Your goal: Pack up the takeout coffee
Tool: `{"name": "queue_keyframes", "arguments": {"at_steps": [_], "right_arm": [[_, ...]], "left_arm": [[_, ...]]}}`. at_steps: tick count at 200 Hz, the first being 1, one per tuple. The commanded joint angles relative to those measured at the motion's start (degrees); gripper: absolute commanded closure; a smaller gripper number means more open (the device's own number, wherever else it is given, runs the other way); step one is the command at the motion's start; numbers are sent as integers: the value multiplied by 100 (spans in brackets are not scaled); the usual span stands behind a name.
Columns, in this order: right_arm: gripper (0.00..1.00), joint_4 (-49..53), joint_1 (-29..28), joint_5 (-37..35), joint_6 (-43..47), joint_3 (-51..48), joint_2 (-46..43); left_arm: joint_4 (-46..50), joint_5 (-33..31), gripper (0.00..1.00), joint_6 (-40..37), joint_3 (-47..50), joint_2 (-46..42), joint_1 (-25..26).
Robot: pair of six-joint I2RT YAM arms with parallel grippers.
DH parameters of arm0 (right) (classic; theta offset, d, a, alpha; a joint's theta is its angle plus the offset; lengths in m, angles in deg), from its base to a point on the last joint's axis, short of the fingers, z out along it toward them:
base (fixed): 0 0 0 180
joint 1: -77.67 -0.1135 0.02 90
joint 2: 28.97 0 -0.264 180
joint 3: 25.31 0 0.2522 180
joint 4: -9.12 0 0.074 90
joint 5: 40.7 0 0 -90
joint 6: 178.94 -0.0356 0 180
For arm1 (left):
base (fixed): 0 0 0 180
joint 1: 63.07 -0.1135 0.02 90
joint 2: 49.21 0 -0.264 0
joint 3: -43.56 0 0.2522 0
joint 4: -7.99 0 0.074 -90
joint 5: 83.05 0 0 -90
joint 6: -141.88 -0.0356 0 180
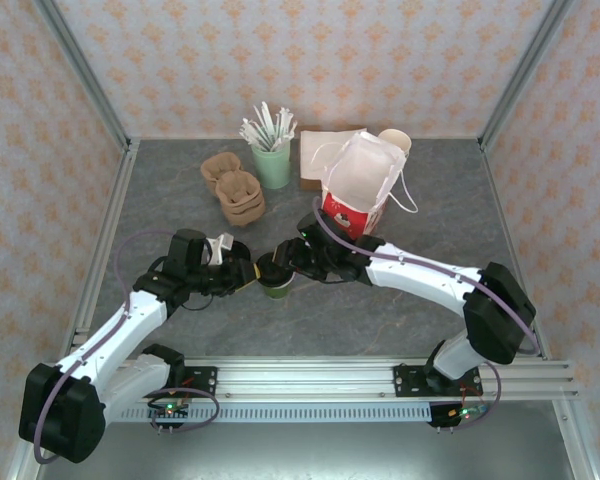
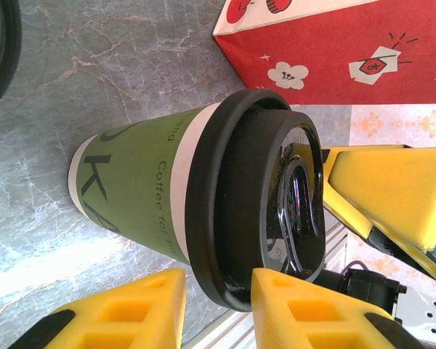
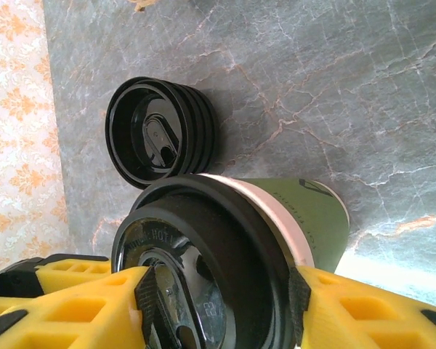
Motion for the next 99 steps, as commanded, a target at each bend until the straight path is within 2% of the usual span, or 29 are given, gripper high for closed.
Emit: {"name": "queue_keyframes", "arguments": {"at_steps": [1, 53, 99], "right_arm": [[46, 231, -13, -136, 160, 288, -30], [44, 676, -6, -440, 398, 451, -173], [44, 651, -15, -338, 427, 460, 17]], "left_arm": [[-95, -91, 70, -148, 37, 85, -41], [-65, -97, 69, -181, 7, 105, -41], [175, -177, 66, -305, -109, 9, -45]]}}
